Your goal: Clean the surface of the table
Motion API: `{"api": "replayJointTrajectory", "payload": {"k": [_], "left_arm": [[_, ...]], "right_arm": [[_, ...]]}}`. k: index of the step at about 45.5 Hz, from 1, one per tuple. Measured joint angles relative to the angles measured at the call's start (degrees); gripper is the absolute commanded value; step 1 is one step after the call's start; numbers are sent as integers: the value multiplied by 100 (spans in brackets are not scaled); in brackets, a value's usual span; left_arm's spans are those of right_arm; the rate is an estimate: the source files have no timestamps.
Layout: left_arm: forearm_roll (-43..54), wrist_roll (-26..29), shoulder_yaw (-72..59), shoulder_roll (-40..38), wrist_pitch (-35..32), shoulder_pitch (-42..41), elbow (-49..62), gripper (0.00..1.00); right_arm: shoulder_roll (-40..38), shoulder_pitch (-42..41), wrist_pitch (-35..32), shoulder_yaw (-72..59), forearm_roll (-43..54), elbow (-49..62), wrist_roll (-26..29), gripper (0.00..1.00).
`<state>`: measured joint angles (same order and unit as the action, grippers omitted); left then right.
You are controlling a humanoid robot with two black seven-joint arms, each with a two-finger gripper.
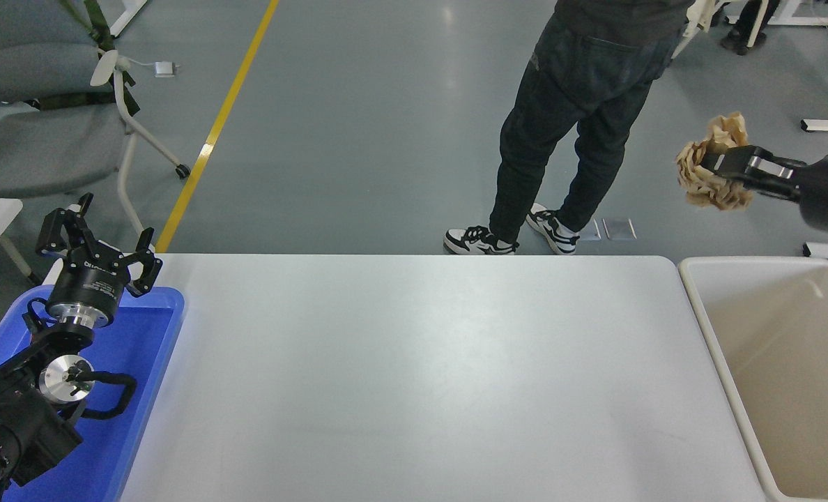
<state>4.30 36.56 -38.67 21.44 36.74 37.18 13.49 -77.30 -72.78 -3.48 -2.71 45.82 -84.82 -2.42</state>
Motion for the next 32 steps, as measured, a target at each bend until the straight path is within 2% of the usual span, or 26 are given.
{"api": "replayJointTrajectory", "payload": {"k": [14, 32], "left_arm": [[0, 0, 0, 0, 0, -4, -3, 100], [0, 0, 0, 0, 0, -9, -3, 100]], "right_arm": [[183, 1140, 42, -9, -953, 1595, -603, 0], [1539, 2676, 12, 70, -2178, 4146, -1375, 0]]}}
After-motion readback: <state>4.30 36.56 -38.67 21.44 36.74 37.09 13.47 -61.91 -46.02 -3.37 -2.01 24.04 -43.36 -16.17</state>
